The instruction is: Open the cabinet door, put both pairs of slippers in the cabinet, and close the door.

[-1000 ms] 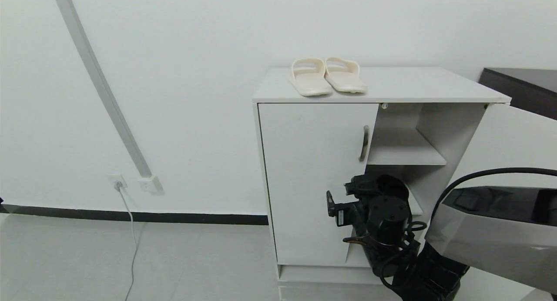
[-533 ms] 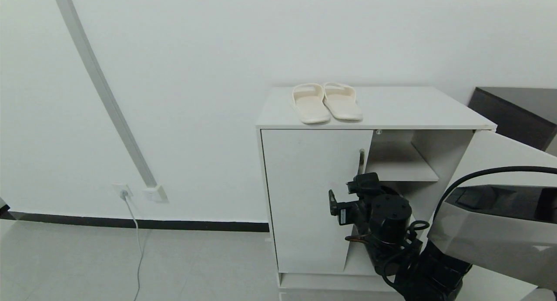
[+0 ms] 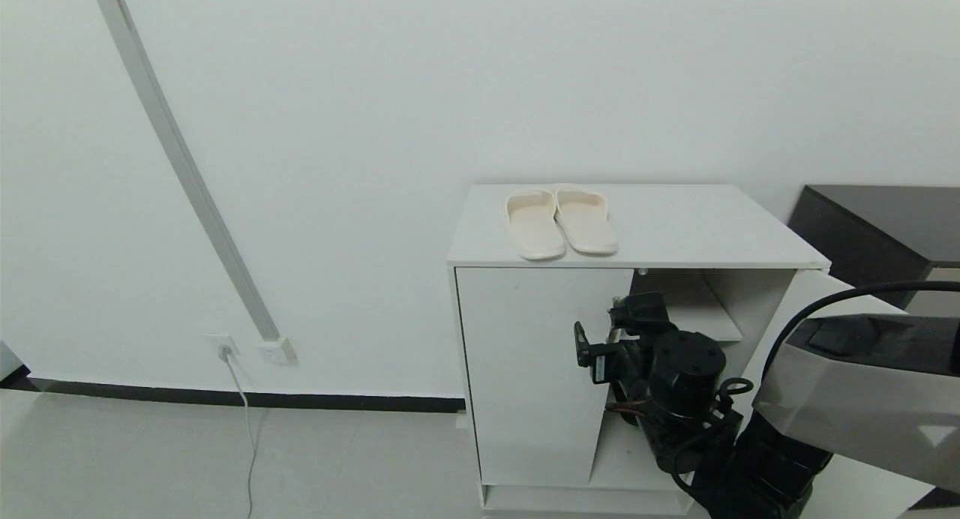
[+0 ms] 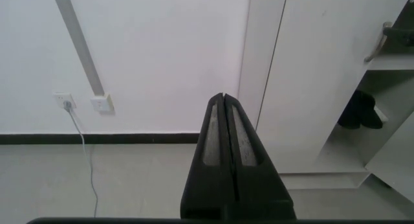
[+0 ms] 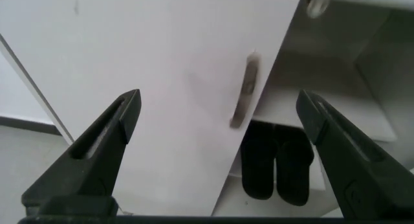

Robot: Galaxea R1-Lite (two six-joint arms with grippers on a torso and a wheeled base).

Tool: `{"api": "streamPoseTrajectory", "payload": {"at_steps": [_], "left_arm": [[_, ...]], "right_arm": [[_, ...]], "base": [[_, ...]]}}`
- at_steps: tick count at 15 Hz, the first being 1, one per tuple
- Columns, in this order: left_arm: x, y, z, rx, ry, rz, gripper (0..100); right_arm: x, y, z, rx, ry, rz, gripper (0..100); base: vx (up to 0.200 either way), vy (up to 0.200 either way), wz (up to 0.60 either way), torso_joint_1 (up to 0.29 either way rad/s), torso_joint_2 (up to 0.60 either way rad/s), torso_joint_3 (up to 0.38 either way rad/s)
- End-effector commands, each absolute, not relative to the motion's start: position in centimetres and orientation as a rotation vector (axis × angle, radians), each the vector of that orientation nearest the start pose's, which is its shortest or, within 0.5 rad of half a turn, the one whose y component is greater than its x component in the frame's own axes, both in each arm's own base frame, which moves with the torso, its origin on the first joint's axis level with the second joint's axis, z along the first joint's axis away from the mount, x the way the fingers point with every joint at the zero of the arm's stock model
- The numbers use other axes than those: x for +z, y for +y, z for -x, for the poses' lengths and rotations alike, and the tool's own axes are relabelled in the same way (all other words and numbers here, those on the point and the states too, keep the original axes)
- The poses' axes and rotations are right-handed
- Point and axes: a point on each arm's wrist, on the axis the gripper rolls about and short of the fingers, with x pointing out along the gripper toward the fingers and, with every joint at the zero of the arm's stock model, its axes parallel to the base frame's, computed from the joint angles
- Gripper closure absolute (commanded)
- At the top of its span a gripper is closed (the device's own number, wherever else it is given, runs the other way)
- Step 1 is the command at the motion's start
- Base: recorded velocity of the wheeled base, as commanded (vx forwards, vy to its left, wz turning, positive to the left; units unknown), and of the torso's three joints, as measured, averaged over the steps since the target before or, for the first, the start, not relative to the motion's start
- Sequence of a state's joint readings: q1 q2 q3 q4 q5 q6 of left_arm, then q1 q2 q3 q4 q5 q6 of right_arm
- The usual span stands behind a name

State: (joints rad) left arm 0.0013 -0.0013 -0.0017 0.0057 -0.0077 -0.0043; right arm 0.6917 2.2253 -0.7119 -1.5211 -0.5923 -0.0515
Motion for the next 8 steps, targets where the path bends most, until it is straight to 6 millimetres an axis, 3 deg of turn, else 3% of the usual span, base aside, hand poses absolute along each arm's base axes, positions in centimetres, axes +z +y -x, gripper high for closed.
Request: {"api": "streamPoseTrajectory", "payload": {"at_steps": [1,8], "left_arm": [[7.5,0.0,2.3,-0.006,0.005,0.005,100],[7.5,0.0,2.3,-0.006,0.005,0.005,100]], "right_arm": [[7.2,22.3,-29.1,0.096,-0.015,0.043,0],[6.2,22.3,-29.2,0.103,0.006,0.057,0]], "base": [[0.0,0.0,0.0,0.227,-0.56,-0.315],[0.0,0.0,0.0,0.245,-0.56,-0.318]]}}
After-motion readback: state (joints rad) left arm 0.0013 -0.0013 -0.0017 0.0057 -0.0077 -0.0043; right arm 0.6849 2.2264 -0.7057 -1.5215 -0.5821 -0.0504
